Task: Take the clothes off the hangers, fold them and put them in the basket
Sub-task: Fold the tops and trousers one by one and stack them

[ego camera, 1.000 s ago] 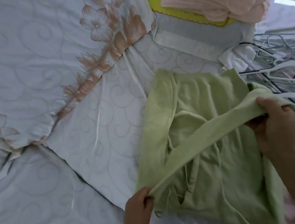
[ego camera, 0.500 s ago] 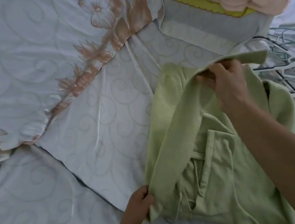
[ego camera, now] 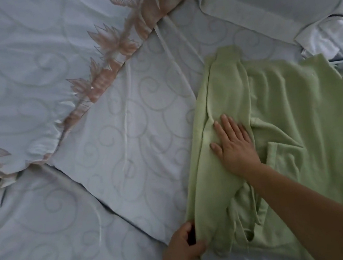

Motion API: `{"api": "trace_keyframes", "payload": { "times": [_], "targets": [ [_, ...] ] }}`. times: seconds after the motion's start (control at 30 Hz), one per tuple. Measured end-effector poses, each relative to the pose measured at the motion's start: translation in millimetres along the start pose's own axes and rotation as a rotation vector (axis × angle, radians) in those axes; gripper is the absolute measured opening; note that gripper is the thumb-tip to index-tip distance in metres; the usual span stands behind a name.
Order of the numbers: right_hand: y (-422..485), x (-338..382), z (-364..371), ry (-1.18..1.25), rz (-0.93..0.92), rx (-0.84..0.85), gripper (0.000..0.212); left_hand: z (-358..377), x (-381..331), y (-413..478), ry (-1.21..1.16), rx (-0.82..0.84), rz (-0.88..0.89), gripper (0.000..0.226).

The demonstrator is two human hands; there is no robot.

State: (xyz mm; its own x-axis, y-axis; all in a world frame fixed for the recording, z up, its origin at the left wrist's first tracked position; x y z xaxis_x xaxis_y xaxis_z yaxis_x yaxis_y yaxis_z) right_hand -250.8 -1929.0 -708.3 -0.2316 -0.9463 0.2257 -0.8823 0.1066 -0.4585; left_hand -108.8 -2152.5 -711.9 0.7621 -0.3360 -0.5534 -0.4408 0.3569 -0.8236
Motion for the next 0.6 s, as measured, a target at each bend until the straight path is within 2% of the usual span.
{"api": "trace_keyframes", "payload": {
  "times": [0.1, 0.23, 0.3, 0.37, 0.47, 0.6],
  "targets": [
    [-2.0, 4.1, -9.8, 0.022, 0.005, 0.037, 0.089, -4.8, 0.0, -7.9, 0.017, -0.076, 0.012, 0.064],
    [-45.0, 16.6, -21.7, 0.107, -0.088, -0.222, 0.068, -13.0, 2.3, -25.1, 0.139, -0.242, 0.016, 0.067],
    [-79.5, 23.2, -3.3, 0.179, -0.105, -0.283, 0.061, -15.9, 6.5, -32.5, 0.170, -0.273, 0.004, 0.051],
    [-106.6, 23.7, 21.8, 0.177, -0.109, -0.255, 0.058, -17.5, 9.8, -35.5, 0.169, -0.280, -0.031, 0.012],
    [-118.4, 14.9, 47.7, 0.099, -0.098, -0.166, 0.059, -25.1, 23.4, -33.7, 0.262, -0.323, -0.041, 0.041],
    [-113.0, 16.2, 43.8, 0.071, -0.091, -0.138, 0.062, -26.2, 17.5, -31.9, 0.350, -0.476, -0.013, 0.032]
  ]
}}
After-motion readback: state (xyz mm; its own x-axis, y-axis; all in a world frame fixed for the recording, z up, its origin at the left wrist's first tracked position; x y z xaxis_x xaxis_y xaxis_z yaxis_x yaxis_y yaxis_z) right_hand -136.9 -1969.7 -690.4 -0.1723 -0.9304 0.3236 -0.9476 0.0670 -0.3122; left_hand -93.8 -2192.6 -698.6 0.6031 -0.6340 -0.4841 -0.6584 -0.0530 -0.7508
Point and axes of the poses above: each hand's wrist, its own y-axis towards the middle knuckle, its own z-axis out of the palm, x = y × z, the point moved 6 cm from there along y, towards the middle knuckle, and after that the axes turned 2 degrees about y, right-handed, at the moved point
